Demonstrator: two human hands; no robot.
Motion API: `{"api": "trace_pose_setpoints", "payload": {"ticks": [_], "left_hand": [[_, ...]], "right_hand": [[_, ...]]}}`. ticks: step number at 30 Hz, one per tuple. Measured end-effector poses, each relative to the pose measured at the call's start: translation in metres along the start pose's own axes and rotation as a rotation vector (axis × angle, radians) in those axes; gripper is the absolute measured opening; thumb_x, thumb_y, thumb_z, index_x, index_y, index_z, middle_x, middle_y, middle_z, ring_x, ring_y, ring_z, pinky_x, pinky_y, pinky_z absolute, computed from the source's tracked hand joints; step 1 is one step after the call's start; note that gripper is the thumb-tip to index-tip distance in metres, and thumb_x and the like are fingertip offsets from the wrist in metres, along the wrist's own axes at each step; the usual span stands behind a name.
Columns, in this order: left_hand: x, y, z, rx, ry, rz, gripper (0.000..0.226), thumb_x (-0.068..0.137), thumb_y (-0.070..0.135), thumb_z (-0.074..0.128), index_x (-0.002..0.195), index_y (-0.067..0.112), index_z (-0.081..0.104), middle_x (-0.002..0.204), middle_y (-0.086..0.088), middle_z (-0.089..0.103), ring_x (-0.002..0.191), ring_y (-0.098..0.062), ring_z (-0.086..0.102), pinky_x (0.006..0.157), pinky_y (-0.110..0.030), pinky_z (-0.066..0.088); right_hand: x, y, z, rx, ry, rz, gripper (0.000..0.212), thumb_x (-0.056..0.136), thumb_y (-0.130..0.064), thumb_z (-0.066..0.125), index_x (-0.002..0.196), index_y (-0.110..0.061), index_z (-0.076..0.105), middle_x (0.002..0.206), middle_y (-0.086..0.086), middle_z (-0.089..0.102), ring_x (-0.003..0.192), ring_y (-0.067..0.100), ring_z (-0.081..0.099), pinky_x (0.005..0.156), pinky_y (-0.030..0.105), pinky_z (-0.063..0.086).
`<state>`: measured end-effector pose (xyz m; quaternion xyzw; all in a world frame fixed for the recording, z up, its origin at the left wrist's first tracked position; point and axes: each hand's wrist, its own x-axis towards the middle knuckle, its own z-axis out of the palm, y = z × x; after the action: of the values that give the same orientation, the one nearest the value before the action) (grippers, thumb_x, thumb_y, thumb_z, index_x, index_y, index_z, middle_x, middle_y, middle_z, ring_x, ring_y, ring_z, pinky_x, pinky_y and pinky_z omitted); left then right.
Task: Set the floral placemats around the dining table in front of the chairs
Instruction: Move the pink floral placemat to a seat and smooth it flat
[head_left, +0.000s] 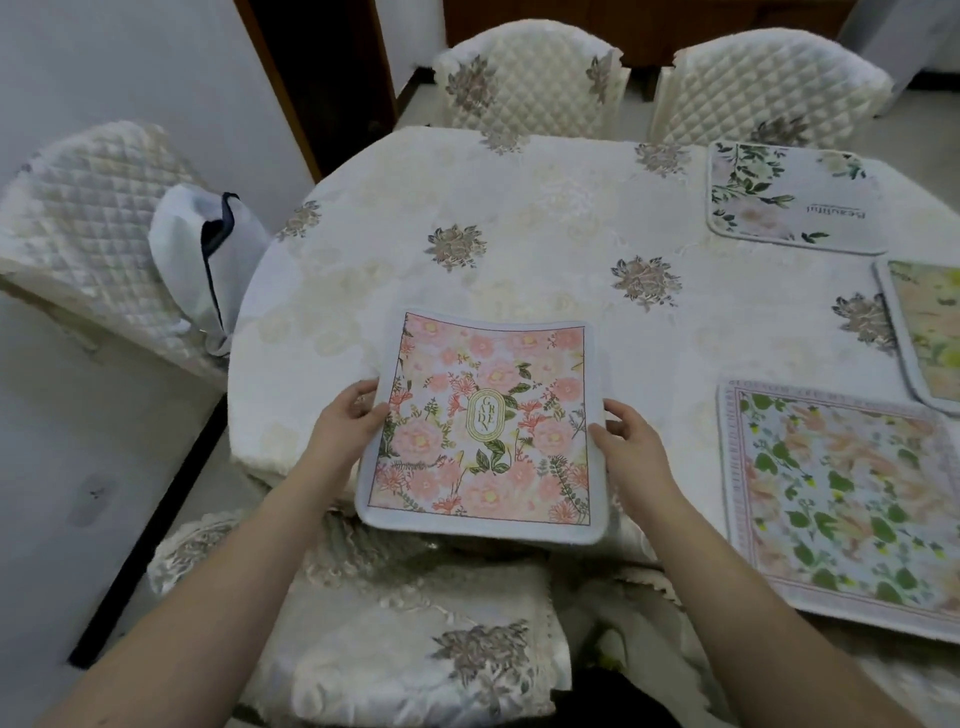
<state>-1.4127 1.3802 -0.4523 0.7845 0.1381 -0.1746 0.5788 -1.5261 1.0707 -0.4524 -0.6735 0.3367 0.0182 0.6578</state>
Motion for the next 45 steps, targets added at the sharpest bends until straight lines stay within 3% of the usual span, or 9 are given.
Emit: {"api": "trace_pose_setpoints", "payload": {"ticks": [8, 12, 15, 26, 33, 37, 39, 42, 45], "left_hand": [[0.061, -0.009, -0.037, 0.005, -0.097, 0.002, 0.034, 0.1, 0.015, 0.056, 0.132, 0.027, 0.058, 0.109, -0.006, 0.071, 0.097, -0.026, 0.071, 0.084, -0.046, 0.059], [0.087, -0.01, -0.044, 0.06, -0.105, 0.03, 0.035, 0.1, 0.014, 0.056, 0.13, 0.031, 0.06, 0.109, -0.004, 0.072, 0.1, -0.025, 0.07, 0.086, -0.046, 0.058], [0.099, -0.014, -0.042, 0.12, -0.112, 0.045, 0.037, 0.098, 0.012, 0.058, 0.131, 0.027, 0.06, 0.105, -0.003, 0.072, 0.096, -0.023, 0.07, 0.085, -0.046, 0.058], [0.11, -0.035, -0.038, 0.294, -0.119, 0.16, 0.043, 0.094, 0.012, 0.064, 0.135, 0.027, 0.061, 0.102, 0.004, 0.069, 0.096, -0.022, 0.066, 0.091, -0.042, 0.056], [0.111, -0.033, -0.026, 0.389, -0.155, 0.203, 0.046, 0.093, 0.015, 0.067, 0.136, 0.028, 0.059, 0.099, 0.011, 0.07, 0.09, -0.007, 0.066, 0.082, -0.026, 0.055], [0.107, -0.036, -0.018, 0.367, -0.15, 0.21, 0.047, 0.092, 0.012, 0.068, 0.136, 0.024, 0.059, 0.098, 0.015, 0.069, 0.089, -0.005, 0.064, 0.087, -0.026, 0.054], [0.106, -0.038, -0.014, 0.374, -0.149, 0.235, 0.048, 0.091, 0.012, 0.069, 0.136, 0.024, 0.059, 0.099, 0.012, 0.069, 0.089, -0.003, 0.064, 0.086, -0.018, 0.051], [0.106, -0.039, -0.008, 0.406, -0.16, 0.262, 0.05, 0.09, 0.016, 0.07, 0.137, 0.026, 0.059, 0.103, 0.008, 0.07, 0.09, -0.003, 0.064, 0.079, -0.008, 0.045], [0.108, -0.04, -0.002, 0.454, -0.169, 0.28, 0.052, 0.09, 0.018, 0.07, 0.139, 0.027, 0.057, 0.104, 0.007, 0.07, 0.088, -0.002, 0.063, 0.077, -0.005, 0.044]], "right_hand": [[0.008, 0.007, 0.073, -0.031, 0.182, 0.059, 0.039, 0.099, -0.007, 0.042, 0.131, -0.027, 0.053, 0.118, -0.001, 0.062, 0.099, 0.016, 0.064, 0.081, 0.038, 0.057], [0.014, 0.007, 0.086, -0.1, 0.217, 0.02, 0.034, 0.101, -0.011, 0.04, 0.126, -0.031, 0.051, 0.106, -0.015, 0.059, 0.089, 0.006, 0.063, 0.065, 0.025, 0.051], [0.023, 0.015, 0.089, -0.14, 0.284, 0.02, 0.035, 0.101, -0.01, 0.041, 0.13, -0.027, 0.052, 0.107, -0.009, 0.06, 0.077, 0.008, 0.061, 0.059, 0.026, 0.05], [0.029, 0.033, 0.086, -0.35, 0.395, -0.057, 0.035, 0.099, -0.008, 0.046, 0.132, -0.016, 0.056, 0.106, -0.005, 0.061, 0.085, 0.003, 0.055, 0.065, 0.007, 0.035], [0.026, 0.038, 0.075, -0.373, 0.436, -0.083, 0.036, 0.098, -0.01, 0.047, 0.133, -0.016, 0.057, 0.114, -0.004, 0.063, 0.095, 0.008, 0.057, 0.08, 0.016, 0.045], [0.026, 0.038, 0.067, -0.378, 0.472, -0.076, 0.035, 0.097, -0.009, 0.049, 0.13, -0.015, 0.06, 0.108, -0.005, 0.065, 0.079, -0.004, 0.056, 0.06, -0.002, 0.037], [0.025, 0.04, 0.065, -0.387, 0.49, -0.073, 0.035, 0.097, -0.012, 0.049, 0.13, -0.018, 0.059, 0.113, -0.005, 0.065, 0.086, 0.001, 0.058, 0.067, 0.001, 0.039], [0.026, 0.047, 0.059, -0.383, 0.516, -0.068, 0.035, 0.097, -0.016, 0.049, 0.13, -0.021, 0.059, 0.12, -0.004, 0.066, 0.103, 0.011, 0.058, 0.088, 0.024, 0.045], [0.026, 0.051, 0.054, -0.376, 0.52, -0.065, 0.035, 0.098, -0.016, 0.049, 0.131, -0.02, 0.058, 0.12, -0.005, 0.065, 0.103, 0.01, 0.059, 0.086, 0.023, 0.042]]}}
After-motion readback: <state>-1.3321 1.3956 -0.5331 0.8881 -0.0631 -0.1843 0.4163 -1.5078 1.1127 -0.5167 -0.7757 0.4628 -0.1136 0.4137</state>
